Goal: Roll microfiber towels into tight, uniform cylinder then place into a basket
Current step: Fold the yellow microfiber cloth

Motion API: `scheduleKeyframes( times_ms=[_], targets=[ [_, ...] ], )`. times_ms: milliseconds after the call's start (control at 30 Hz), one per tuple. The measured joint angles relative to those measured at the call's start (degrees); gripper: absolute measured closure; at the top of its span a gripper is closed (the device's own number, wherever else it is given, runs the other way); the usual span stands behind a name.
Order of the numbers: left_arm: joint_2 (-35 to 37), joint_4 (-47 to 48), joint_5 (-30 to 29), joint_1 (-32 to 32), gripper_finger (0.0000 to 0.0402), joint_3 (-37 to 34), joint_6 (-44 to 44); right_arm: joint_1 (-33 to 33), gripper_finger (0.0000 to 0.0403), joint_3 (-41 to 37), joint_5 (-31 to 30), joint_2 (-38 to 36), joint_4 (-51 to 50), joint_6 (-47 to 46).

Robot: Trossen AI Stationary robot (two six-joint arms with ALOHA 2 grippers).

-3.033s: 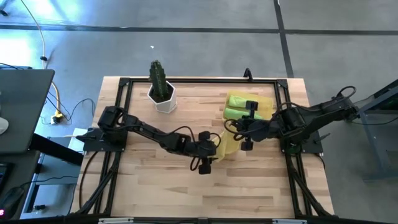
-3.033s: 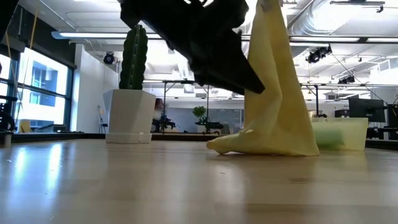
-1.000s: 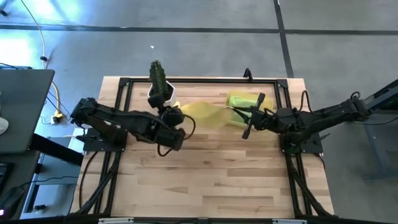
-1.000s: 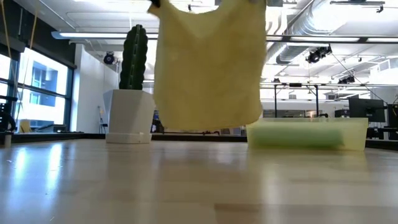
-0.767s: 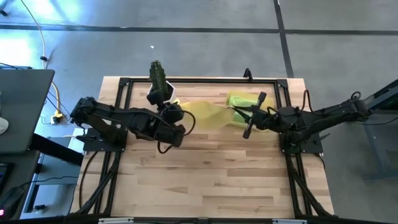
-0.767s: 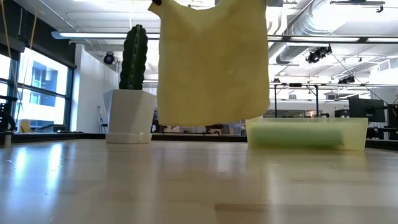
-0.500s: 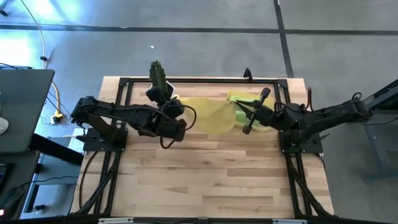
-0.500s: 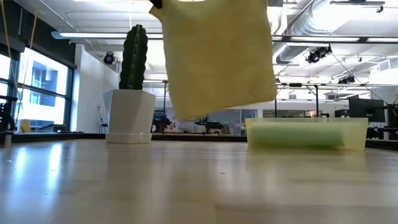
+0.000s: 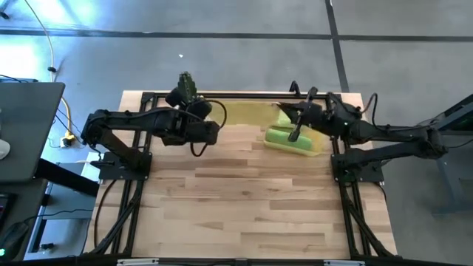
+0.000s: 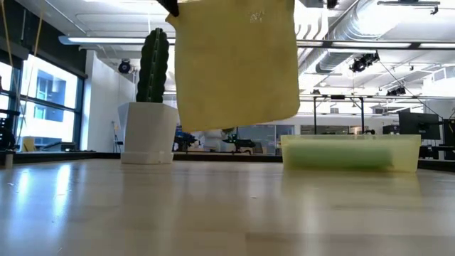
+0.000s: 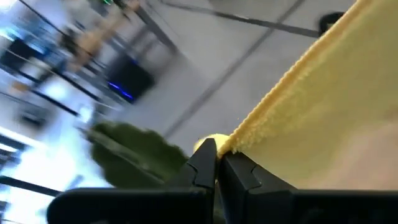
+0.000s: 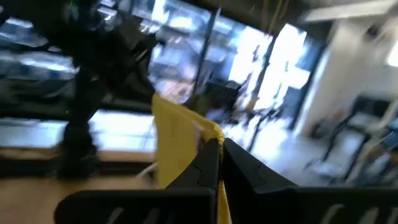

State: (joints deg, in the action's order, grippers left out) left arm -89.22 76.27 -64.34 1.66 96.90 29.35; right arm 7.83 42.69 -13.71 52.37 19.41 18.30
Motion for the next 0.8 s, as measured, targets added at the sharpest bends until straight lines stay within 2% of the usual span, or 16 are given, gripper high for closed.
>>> scheduleKeyframes(
  times_ms=[167,267,400,567,800],
  targets=[
    [-0.3,0.0,15.6,-1.7,0.0401,-1.3,3.8,0.0,0.0403,0.3,6.7,0.3,-15.2,-11.9],
    [-2.4,-0.4,19.6,-4.4,0.0401,-4.0,7.1,-2.3,0.0403,-2.4,9.5,1.2,-20.2,-17.2],
    [-6.7,-2.0,23.8,-8.6,0.0401,-8.3,11.9,-7.8,0.0403,-10.2,9.8,2.2,-15.4,-24.2],
    [-13.4,-5.8,30.4,-12.9,0.0401,-10.4,12.9,-15.1,0.0403,-20.7,8.8,3.0,-5.2,-36.0],
    [-18.2,-10.8,42.6,-16.3,0.0401,-10.4,14.0,-26.1,0.0403,-23.9,4.3,4.4,-2.3,-45.4]
  ],
)
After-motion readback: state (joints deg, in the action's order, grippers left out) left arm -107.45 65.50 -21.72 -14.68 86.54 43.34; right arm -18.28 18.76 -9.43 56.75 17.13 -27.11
